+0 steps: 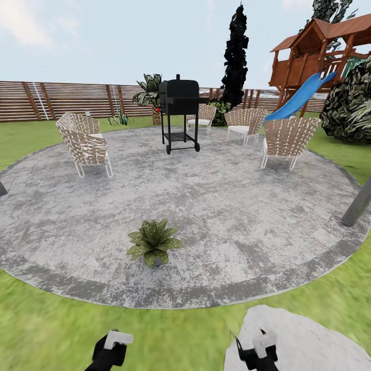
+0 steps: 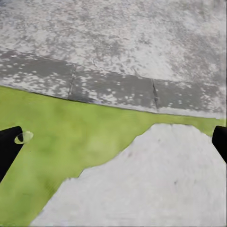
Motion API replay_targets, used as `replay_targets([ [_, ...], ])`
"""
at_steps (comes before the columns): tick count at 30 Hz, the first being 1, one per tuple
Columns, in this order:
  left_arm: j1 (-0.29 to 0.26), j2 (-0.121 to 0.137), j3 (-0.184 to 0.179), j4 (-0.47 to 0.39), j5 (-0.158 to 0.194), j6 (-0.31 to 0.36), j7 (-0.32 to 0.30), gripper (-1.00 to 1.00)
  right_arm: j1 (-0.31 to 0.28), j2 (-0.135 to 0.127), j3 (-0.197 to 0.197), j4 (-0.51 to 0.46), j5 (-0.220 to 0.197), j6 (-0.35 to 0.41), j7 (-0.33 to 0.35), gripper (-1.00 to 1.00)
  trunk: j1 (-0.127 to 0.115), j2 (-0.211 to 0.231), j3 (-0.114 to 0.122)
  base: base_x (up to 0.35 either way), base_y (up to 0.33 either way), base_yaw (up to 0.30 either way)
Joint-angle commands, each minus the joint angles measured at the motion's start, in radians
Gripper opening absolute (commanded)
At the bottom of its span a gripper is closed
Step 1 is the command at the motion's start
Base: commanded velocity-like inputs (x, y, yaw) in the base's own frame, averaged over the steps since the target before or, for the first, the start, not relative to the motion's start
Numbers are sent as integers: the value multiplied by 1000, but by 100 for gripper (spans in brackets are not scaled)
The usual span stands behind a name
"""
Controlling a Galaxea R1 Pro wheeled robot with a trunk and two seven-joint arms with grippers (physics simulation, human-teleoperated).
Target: Pick up the pesticide atomizer in the garden and spray insectifuge to fully cover both potted plants in the garden.
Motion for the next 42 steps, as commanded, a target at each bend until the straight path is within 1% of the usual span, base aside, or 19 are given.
replay_targets([
  [1,2,-7,-4,2,2,-6,14,-100,14,-10,10,3,-49,-24,-17,100,0,0,-1,0,0,0],
  [3,4,-18,-3,3,5,-8,24,-100,23,-16,11,5,-128,-50,-19,100,0,0,-1,0,0,0],
  [4,5,-21,-3,4,9,-8,33,-100,25,-17,12,7,-160,-58,-18,100,0,0,-1,0,0,0],
  [5,5,-24,-2,16,37,-11,53,-100,28,-19,13,8,-194,-66,-17,100,0,0,-1,0,0,0],
  [6,5,-25,-2,28,58,-14,60,-100,29,-19,13,9,-203,-68,-17,100,0,0,-1,0,0,0],
  [7,5,-26,-3,52,98,-33,68,-100,30,-20,14,10,-212,-70,-17,100,0,0,-1,0,0,0],
  [9,6,-23,-4,66,124,-65,72,-100,31,-19,15,21,-216,-71,-17,100,0,0,-1,0,0,0],
  [10,6,-22,-4,69,131,-74,73,-100,31,-19,15,28,-217,-71,-17,100,0,0,-1,0,0,0],
  [16,6,-28,-7,81,136,-85,70,-100,31,-5,13,34,-225,-71,-20,100,0,0,-1,0,0,0],
  [19,6,-27,-6,83,136,-87,59,-100,31,-6,11,34,-227,-72,-21,100,0,0,-1,0,0,-39],
  [21,6,-24,-6,82,138,-86,60,-100,31,-8,10,33,-270,-71,-21,100,0,0,-1,0,0,-252],
  [24,6,-22,-6,82,139,-87,60,-100,31,-7,11,33,-307,-71,-20,100,0,0,-1,0,0,-262],
  [25,6,-21,-6,83,139,-87,60,-100,31,-7,12,34,-313,-71,-20,100,0,0,-1,0,0,-266],
  [30,6,-21,-6,83,138,-88,60,-100,31,-5,14,35,-319,-71,-20,100,0,0,-1,0,0,-269],
  [42,6,-19,-6,84,138,-89,60,-100,31,-5,14,36,-318,-71,-19,100,0,0,-1,0,0,-283],
])
